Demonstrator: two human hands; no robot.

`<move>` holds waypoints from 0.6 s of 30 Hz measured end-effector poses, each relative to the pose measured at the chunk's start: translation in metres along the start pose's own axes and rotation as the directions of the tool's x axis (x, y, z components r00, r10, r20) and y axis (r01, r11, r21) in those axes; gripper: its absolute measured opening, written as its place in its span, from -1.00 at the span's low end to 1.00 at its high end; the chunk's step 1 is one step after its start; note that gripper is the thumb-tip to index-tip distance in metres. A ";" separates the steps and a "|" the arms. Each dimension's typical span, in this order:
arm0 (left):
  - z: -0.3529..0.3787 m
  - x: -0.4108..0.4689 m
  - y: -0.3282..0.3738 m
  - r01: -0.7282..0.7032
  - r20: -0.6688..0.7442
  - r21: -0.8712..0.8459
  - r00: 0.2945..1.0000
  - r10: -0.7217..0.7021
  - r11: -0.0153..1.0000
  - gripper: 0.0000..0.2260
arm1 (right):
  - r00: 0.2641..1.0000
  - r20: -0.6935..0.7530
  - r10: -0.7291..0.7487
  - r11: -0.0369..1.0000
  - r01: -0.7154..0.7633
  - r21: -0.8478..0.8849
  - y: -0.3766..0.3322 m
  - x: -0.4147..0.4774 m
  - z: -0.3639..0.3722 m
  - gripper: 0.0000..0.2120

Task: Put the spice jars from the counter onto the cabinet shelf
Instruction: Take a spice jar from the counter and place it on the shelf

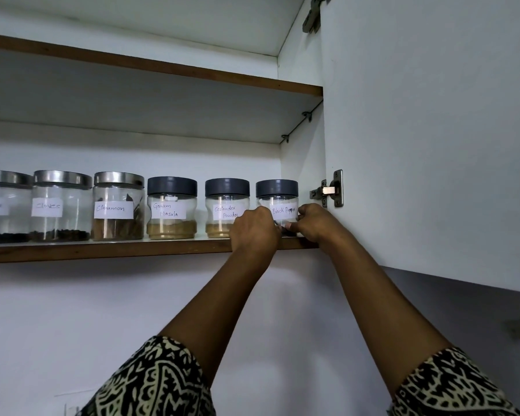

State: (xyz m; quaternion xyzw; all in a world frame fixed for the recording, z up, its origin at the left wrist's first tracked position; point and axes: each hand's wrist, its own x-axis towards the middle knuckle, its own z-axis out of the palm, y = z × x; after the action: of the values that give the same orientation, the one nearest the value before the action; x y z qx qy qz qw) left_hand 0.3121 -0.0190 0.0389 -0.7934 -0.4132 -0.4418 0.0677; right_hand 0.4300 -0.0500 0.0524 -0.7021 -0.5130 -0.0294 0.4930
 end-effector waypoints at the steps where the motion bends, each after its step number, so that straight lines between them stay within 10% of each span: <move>1: -0.001 -0.001 -0.001 -0.008 0.001 -0.003 1.000 0.008 1.000 -0.75 | 1.000 0.008 0.011 1.000 -0.011 -0.005 -0.001 -0.002 -0.001 -0.65; 12: -0.033 -0.065 -0.044 -0.326 -0.165 -0.025 0.934 0.318 0.945 -0.72 | 0.922 -0.274 -0.272 0.957 0.230 -0.175 -0.023 -0.081 0.021 -0.50; 18: -0.120 -0.082 -0.138 -0.255 -0.234 0.111 0.933 0.275 0.960 -0.71 | 0.794 -0.285 -0.537 0.833 0.553 -0.030 -0.087 -0.114 0.076 -0.65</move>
State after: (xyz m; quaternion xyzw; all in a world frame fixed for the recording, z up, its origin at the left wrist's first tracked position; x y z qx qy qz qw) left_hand 0.1136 -0.0349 0.0134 -0.7772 -0.3078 -0.5074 0.2091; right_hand 0.2758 -0.0747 0.0091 -0.4995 -0.6183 -0.2556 0.5503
